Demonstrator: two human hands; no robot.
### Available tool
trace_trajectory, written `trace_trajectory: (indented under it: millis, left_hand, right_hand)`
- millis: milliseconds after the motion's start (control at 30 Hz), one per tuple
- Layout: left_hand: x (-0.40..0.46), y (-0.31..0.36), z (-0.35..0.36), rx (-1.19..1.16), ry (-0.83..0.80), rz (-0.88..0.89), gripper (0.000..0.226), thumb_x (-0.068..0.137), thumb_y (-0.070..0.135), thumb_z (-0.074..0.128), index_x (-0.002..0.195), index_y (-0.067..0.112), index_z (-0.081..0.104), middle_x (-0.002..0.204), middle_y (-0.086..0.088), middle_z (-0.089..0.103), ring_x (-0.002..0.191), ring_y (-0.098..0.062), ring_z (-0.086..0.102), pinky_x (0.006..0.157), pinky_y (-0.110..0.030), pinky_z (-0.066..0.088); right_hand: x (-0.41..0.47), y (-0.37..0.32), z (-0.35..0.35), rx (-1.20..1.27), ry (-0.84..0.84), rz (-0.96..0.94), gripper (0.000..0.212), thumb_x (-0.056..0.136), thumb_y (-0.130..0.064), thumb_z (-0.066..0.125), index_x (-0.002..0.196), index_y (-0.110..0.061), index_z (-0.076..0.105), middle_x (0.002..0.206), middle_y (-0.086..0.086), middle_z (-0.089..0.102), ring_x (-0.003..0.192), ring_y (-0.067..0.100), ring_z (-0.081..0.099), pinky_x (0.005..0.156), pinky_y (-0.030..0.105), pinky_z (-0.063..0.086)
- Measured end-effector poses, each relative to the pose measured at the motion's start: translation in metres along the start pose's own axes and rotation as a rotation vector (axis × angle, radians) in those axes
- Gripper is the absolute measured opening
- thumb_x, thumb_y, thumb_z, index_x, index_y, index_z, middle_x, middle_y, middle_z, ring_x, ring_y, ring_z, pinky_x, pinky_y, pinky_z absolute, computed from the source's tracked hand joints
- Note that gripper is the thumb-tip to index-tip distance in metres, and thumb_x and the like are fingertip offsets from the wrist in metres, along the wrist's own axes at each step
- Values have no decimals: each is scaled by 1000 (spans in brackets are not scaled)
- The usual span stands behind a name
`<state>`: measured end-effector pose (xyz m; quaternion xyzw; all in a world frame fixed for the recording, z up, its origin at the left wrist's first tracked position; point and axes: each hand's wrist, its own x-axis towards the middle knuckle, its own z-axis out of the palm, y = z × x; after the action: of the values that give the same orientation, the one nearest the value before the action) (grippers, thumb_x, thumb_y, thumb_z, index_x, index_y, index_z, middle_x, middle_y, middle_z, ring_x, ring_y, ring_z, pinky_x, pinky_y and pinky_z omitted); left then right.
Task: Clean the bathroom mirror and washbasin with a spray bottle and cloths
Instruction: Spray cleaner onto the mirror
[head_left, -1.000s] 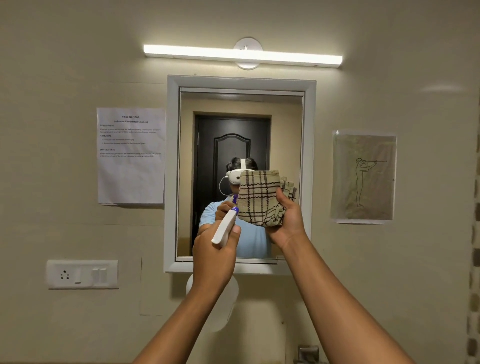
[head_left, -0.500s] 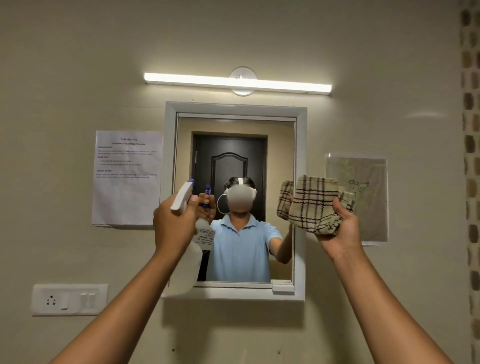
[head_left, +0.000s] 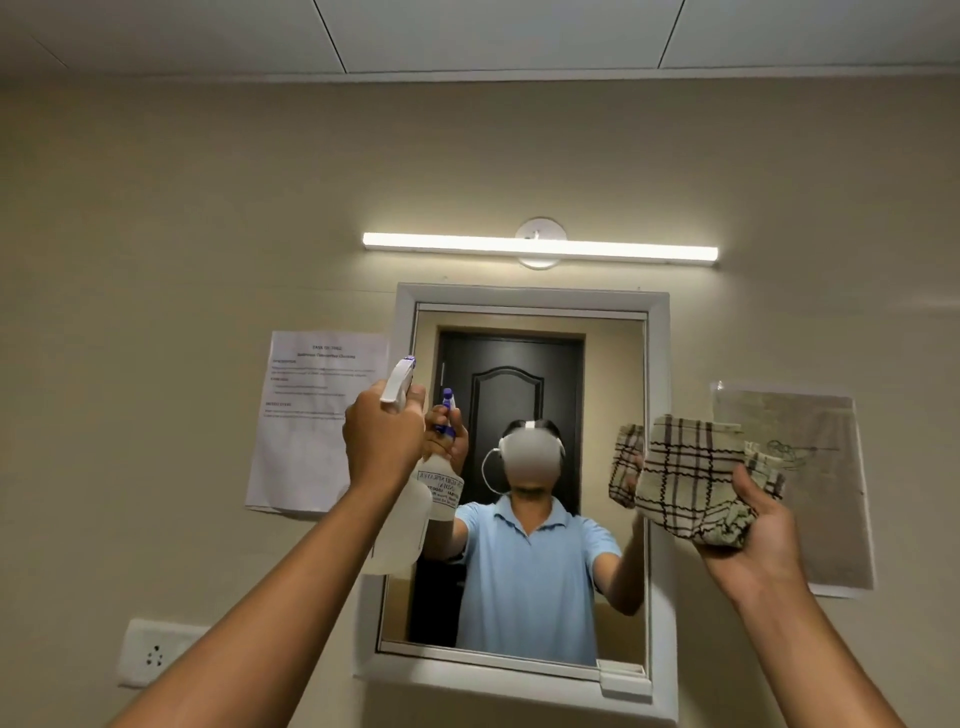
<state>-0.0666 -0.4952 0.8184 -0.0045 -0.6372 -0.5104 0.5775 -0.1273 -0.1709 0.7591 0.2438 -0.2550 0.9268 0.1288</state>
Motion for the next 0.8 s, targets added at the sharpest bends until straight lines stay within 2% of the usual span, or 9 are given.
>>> trace_trajectory:
  millis: [133, 233, 300, 367, 433, 500, 567, 700, 800]
  left_hand:
    - [3, 2, -4, 2, -12, 8, 14, 95, 29, 60, 101, 17, 57, 80, -3, 60, 73, -21, 64, 62, -30, 56]
    - [1, 0, -3, 10, -16, 13, 14, 94, 30, 61, 101, 18, 57, 82, -4, 61, 74, -21, 63, 65, -30, 55]
    - [-1, 0, 0, 15, -16, 18, 15, 94, 31, 61, 100, 20, 55, 84, -7, 62, 76, -28, 66, 70, -40, 60]
    - [-3, 2, 4, 21, -23, 21, 16, 94, 31, 61, 101, 17, 56, 85, -7, 61, 75, -30, 67, 70, -42, 61]
    - [-6, 4, 9, 15, -39, 16, 22, 95, 32, 60, 104, 12, 60, 84, -6, 62, 73, -29, 67, 69, -40, 60]
    - [-10, 11, 15, -4, -57, 14, 18, 94, 32, 60, 99, 15, 58, 84, -6, 63, 73, -29, 68, 70, -40, 60]
    - [-17, 20, 22, -22, -76, 8, 17, 94, 31, 60, 100, 15, 56, 83, -5, 62, 72, -27, 67, 71, -37, 59]
    - [-39, 36, 39, -97, -152, 33, 7, 96, 22, 59, 93, 21, 52, 64, 10, 52, 48, -1, 59, 45, -8, 45]
    - [-49, 43, 57, -98, -182, 71, 10, 95, 25, 61, 85, 24, 57, 63, 13, 57, 57, 0, 63, 52, -18, 50]
  right_hand:
    - [-1, 3, 1, 24, 13, -6, 117, 22, -28, 98, 132, -17, 60, 126, 9, 69, 117, 30, 64, 105, 52, 45]
    - [-8, -7, 8, 21, 42, -22, 64, 70, -23, 81, 131, -19, 60, 122, 5, 71, 109, 25, 68, 94, 46, 53]
    - [-8, -18, 9, 12, 54, -39, 43, 82, -21, 71, 124, -21, 63, 112, 1, 74, 100, 20, 71, 80, 40, 58]
    - [-9, -31, 8, 15, 70, -61, 29, 88, -19, 64, 117, -22, 65, 104, -1, 76, 102, 19, 70, 78, 39, 56]
    - [-6, -42, 2, 29, 60, -89, 47, 74, -20, 74, 120, -23, 64, 104, -3, 76, 101, 17, 71, 73, 38, 58]
    - [-2, -53, -5, 48, 50, -128, 90, 33, -23, 95, 118, -23, 66, 107, -3, 76, 94, 16, 74, 67, 36, 61]
    - [4, -62, -15, 59, 30, -173, 116, 3, -27, 97, 115, -23, 67, 103, -4, 77, 91, 15, 75, 68, 38, 63]
    - [8, -72, -25, 64, 12, -200, 127, -2, -30, 96, 120, -22, 65, 100, -5, 77, 90, 14, 75, 76, 41, 61]
    - [8, -69, -26, 61, 10, -190, 124, -4, -31, 96, 117, -22, 66, 98, -4, 77, 87, 14, 75, 75, 42, 61]
